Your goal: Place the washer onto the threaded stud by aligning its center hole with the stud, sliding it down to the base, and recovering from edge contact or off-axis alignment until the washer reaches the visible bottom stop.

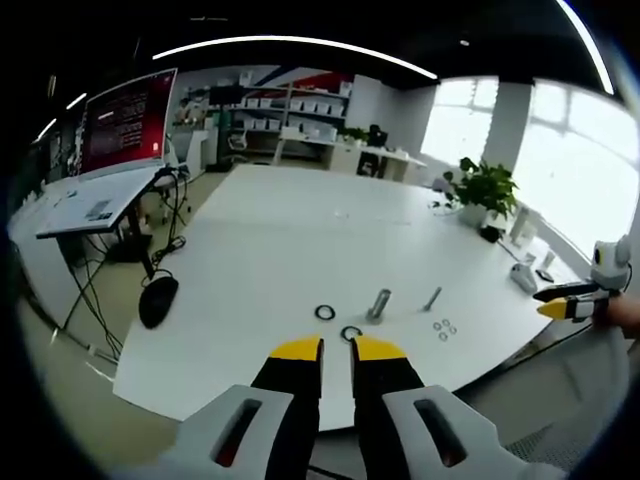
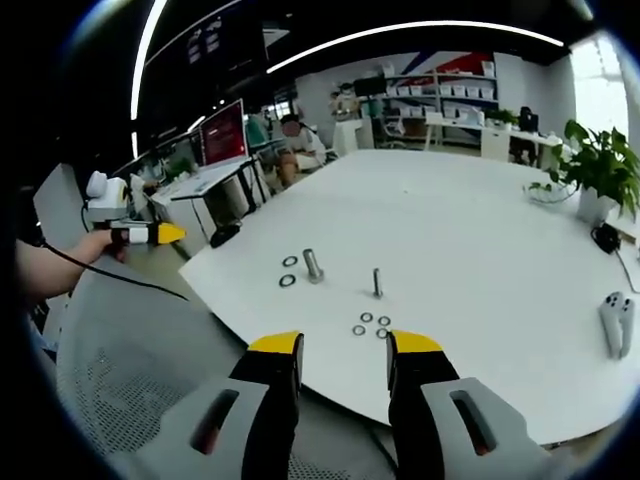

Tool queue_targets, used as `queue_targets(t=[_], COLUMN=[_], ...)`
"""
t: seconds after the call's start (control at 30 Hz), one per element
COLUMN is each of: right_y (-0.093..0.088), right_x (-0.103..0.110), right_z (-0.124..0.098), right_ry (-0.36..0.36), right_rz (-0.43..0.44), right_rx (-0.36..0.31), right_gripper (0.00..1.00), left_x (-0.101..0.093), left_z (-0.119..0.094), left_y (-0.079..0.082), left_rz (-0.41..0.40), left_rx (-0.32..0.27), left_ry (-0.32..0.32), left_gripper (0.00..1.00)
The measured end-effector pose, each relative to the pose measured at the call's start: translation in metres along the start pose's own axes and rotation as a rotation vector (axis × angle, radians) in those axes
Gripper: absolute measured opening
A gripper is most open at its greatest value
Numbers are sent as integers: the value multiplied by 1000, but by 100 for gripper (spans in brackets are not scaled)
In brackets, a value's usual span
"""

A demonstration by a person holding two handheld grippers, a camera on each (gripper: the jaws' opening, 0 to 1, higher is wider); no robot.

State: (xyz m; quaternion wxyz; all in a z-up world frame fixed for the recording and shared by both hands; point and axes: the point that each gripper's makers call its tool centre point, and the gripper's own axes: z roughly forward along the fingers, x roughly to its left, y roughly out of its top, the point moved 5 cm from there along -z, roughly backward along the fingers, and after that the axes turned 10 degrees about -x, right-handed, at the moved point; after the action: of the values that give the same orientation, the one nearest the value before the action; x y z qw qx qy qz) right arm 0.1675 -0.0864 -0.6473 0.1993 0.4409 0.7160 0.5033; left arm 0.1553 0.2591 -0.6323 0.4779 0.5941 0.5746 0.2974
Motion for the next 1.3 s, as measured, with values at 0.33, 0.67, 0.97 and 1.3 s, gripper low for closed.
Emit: queue_targets(t=[0.33, 0.67, 0.97, 1.3], right_y=[0, 0, -1, -1], right_x=[1, 1, -1, 0], right_z=[0, 0, 0, 1], right_ry=[2, 1, 2, 5], right_rz=[-4, -4, -6, -9], right_rx=[2, 0, 3, 5], right_gripper=[35, 35, 35, 35], left_x=[1, 1, 0, 0], left_z=[-1, 0, 0, 0], left_y=[1, 1, 0, 1], left_rz=[-2, -1, -7, -7], left_rx=[0, 5, 10, 6], left_ry=[2, 2, 9, 7], left_gripper=[8, 7, 7, 7])
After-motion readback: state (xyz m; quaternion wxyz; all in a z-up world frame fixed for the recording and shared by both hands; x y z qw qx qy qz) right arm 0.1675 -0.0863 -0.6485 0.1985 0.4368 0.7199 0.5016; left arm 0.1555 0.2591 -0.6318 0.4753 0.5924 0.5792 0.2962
